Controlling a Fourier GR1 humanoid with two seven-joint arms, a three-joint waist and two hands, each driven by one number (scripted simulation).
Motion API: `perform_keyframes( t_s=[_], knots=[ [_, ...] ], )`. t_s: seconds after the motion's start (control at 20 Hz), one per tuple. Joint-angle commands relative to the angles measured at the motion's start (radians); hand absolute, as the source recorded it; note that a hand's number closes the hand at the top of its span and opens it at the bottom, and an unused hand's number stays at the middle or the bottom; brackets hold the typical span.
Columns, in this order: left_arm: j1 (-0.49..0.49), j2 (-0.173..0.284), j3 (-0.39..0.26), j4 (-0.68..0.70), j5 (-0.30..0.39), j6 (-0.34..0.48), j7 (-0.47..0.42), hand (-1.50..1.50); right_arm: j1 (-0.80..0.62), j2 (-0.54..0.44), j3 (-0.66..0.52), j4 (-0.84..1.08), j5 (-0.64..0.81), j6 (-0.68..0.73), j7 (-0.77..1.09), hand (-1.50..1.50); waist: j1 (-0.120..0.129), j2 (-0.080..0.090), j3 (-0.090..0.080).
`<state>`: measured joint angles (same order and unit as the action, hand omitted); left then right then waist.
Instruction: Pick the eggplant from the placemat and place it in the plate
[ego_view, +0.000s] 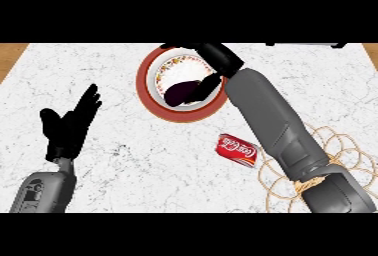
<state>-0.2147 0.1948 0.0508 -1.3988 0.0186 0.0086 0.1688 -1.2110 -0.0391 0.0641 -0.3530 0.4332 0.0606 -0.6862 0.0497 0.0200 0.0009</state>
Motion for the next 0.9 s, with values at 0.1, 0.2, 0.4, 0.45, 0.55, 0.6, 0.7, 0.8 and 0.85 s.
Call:
perform_keyframes(
  t_s=[0.1,0.2,0.4,0.45,0.55,0.6,0.7,0.8,0.85],
  knots=[
    [0.040,0.025,0.031,0.015,0.039,-0.052,-0.037,0.00,-0.057,0.031,-0.125,0.010,-0.144,0.158,-0.027,-1.50,-0.016,-0.010,-0.001],
    [0.032,0.014,0.018,0.000,0.010,-0.015,-0.003,0.00,-0.078,-0.058,-0.172,0.026,-0.203,0.325,0.050,-1.50,-0.035,-0.016,-0.001],
    [0.003,0.005,0.023,0.026,0.008,-0.007,-0.013,0.00,-0.106,-0.076,-0.208,0.116,-0.247,0.468,0.156,-1.50,-0.024,-0.006,-0.001],
    [0.041,0.012,0.021,-0.014,0.020,-0.023,0.007,0.00,-0.104,-0.055,-0.214,0.122,-0.257,0.479,0.177,-1.50,-0.019,-0.011,-0.001],
    [0.007,-0.002,0.005,-0.010,-0.004,0.002,0.031,0.00,-0.096,-0.080,-0.211,0.142,-0.253,0.547,0.162,-1.50,-0.018,-0.008,-0.001],
    [-0.005,0.027,0.030,-0.015,0.015,-0.022,0.025,0.00,-0.141,-0.089,-0.241,0.162,-0.272,0.518,0.194,-1.50,-0.006,-0.004,-0.001],
    [0.016,-0.016,0.006,0.048,-0.019,-0.001,-0.064,0.00,-0.074,-0.072,-0.211,0.146,-0.237,0.491,0.093,-1.50,-0.009,-0.001,-0.001],
    [0.032,0.000,0.007,-0.016,0.010,-0.030,-0.007,0.00,-0.067,-0.153,-0.211,0.146,-0.232,0.562,0.067,-1.50,-0.003,-0.002,-0.001],
    [-0.001,0.008,0.012,-0.019,0.020,-0.038,0.018,0.00,-0.050,-0.142,-0.208,0.146,-0.226,0.529,0.030,-1.50,0.005,0.003,0.000]
  ],
)
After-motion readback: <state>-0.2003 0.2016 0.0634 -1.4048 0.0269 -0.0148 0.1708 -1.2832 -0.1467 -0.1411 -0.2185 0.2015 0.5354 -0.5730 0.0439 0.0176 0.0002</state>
